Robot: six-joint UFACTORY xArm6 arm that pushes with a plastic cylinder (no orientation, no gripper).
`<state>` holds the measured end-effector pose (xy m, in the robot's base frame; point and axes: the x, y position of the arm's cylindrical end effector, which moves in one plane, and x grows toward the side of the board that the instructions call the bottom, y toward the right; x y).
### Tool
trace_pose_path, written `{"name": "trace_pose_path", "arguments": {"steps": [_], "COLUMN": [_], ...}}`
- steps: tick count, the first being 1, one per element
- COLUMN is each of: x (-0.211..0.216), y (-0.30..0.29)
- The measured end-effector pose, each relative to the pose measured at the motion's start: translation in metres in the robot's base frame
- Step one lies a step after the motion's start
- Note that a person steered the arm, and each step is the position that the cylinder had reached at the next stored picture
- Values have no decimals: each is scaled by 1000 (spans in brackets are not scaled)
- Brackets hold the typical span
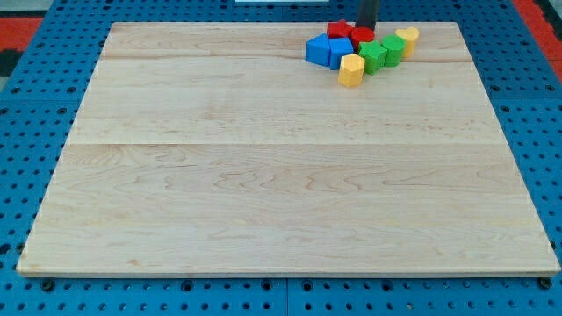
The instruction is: Separate the green star from the green circle
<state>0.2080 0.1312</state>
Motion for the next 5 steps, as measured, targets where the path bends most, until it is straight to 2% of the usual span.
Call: {"name": "trace_pose_path", "arguments": {"steps": [5], "x": [12], "y": [0]}}
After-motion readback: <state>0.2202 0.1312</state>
